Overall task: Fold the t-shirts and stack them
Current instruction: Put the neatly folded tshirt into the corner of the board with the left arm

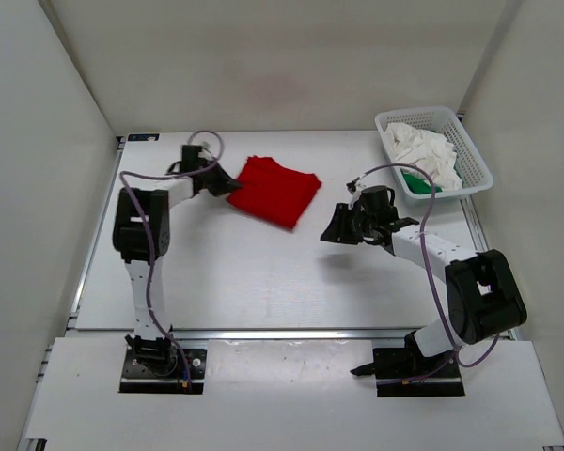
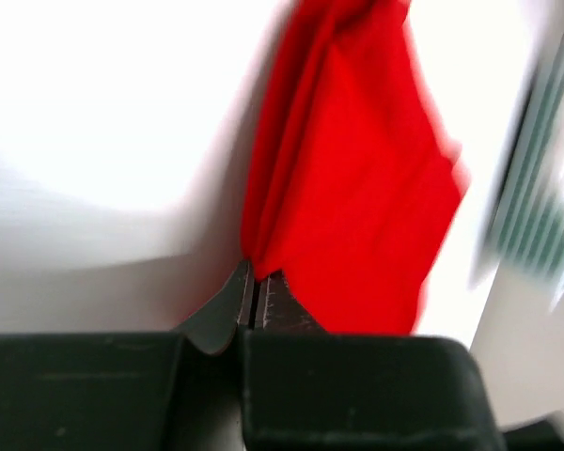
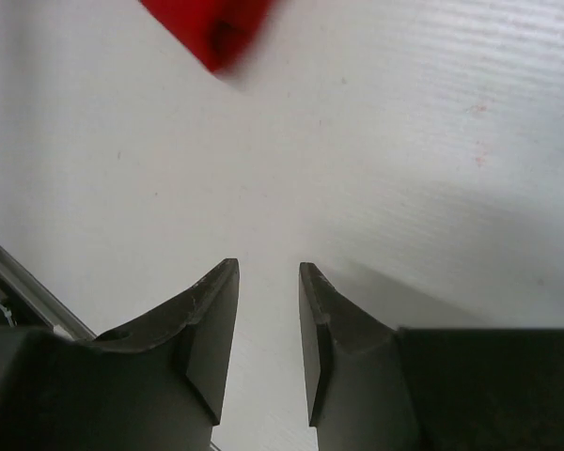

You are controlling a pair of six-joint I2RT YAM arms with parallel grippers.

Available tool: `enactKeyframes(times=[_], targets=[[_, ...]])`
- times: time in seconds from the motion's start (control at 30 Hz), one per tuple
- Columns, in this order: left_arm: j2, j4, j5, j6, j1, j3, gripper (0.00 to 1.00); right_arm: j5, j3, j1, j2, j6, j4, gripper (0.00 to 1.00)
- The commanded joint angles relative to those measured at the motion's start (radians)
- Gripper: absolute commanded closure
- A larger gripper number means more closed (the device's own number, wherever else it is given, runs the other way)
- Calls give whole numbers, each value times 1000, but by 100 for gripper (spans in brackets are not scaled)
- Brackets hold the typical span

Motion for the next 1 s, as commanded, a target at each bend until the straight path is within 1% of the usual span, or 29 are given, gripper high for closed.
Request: enactKeyframes(times=[0.0,0.1,0.13,0.2,0.23,0.27,0.3,0.33,0.4,0.43,0.5,0.57,0.63,0.67,0.73,0.77,0.87,0.97], targets=[[-182,107,-98,-67,240,-54,100,-46,-38,-1,-43,11,93,69],[-248,181,-159,-130,338,-167,99,-52,-57,19,-40,0,93,69],[-281,219,-182,-159,360,-219,88,-52,-64,23,-48,2,93,70],[-305,312,-187,-203,386,-313,74,-70,-78,53,-46,11,107,70],[-323,365,-197,-235,394,-364,64,-72,-90,63,-54,14,107,69],[-329,388,-217,-269,392,-408,57,-69,-105,66,-61,20,114,70],[-331,417,-213,-280,406,-415,43,-70,-121,86,-63,28,121,69],[-313,429,-191,-289,403,-422,33,-76,-129,94,-71,32,127,69],[-265,389,-158,-288,401,-383,28,-73,-161,109,-84,48,144,69],[-253,356,-138,-288,401,-361,26,-75,-168,119,-97,49,144,69],[-245,353,-128,-292,410,-356,25,-82,-193,128,-110,59,153,69],[-246,364,-143,-294,421,-384,27,-78,-204,135,-132,59,145,69],[-236,339,-147,-277,443,-364,32,-73,-225,132,-153,65,148,68],[-216,325,-148,-267,440,-346,33,-78,-230,132,-164,68,150,69],[-181,269,-142,-248,447,-301,40,-81,-244,120,-187,74,145,69],[-153,252,-144,-239,444,-277,41,-83,-244,117,-198,77,139,68],[-86,250,-147,-251,438,-199,48,-70,-256,102,-239,68,111,69],[-13,241,-150,-295,437,-107,49,-75,-250,91,-265,71,79,68]])
